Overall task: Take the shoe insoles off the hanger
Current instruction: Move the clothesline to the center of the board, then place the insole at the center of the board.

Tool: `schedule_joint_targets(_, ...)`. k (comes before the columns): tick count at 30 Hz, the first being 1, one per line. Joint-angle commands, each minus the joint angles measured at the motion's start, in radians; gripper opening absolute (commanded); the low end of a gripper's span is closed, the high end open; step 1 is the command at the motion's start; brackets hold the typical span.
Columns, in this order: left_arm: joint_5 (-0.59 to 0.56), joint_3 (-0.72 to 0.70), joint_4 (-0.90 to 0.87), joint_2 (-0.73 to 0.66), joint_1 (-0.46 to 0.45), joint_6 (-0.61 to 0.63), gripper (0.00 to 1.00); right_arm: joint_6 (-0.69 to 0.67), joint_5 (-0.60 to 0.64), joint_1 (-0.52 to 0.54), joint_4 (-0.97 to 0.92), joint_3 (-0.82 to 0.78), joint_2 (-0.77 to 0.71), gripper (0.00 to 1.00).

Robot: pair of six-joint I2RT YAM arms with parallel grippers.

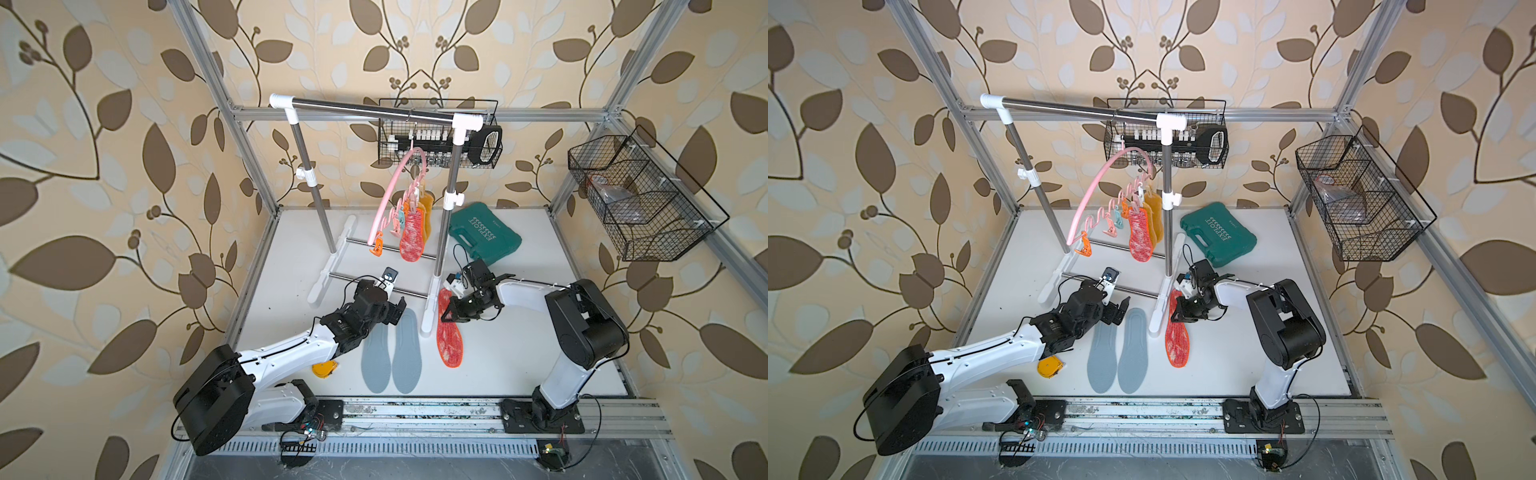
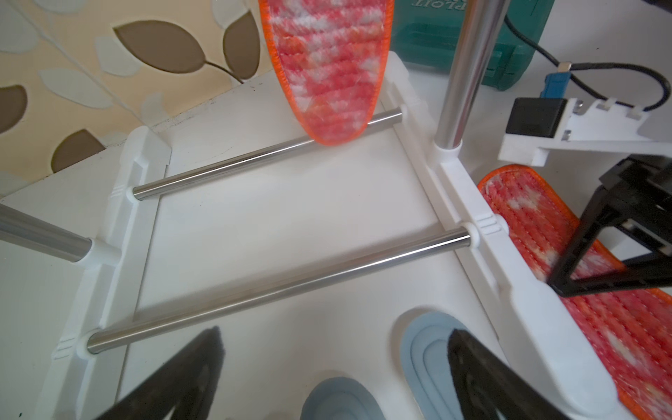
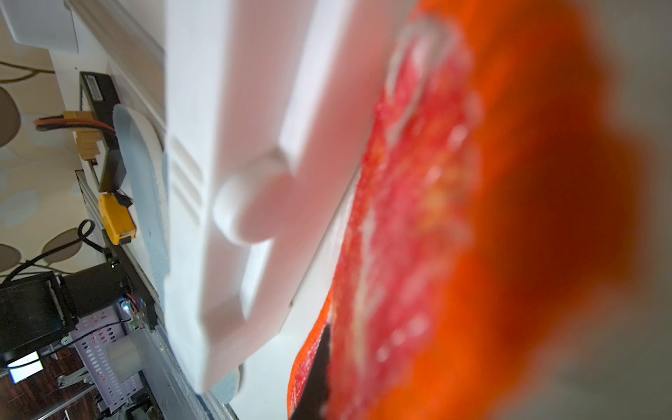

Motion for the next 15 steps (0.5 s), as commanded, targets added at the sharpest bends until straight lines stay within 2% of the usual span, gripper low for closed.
schedule_joint_targets(1, 0.016, -0.007, 0.036, -0.028, 0.003, -0.008, 0.99, -0.025, -0.024, 0.006, -0.049, -0.045, -0.022, 0.07)
schedule_joint_targets(7, -0.001, -0.013, 0.036, -0.037, 0.003, -0.004, 0.99, -0.007, -0.069, 0.007, -0.027, -0.097, -0.017, 0.09)
schedule_joint_targets(15, -0.002, -0.009, 0.033, -0.028, 0.003, -0.004, 0.99, -0.002, -0.034, 0.007, -0.032, -0.124, -0.013, 0.21)
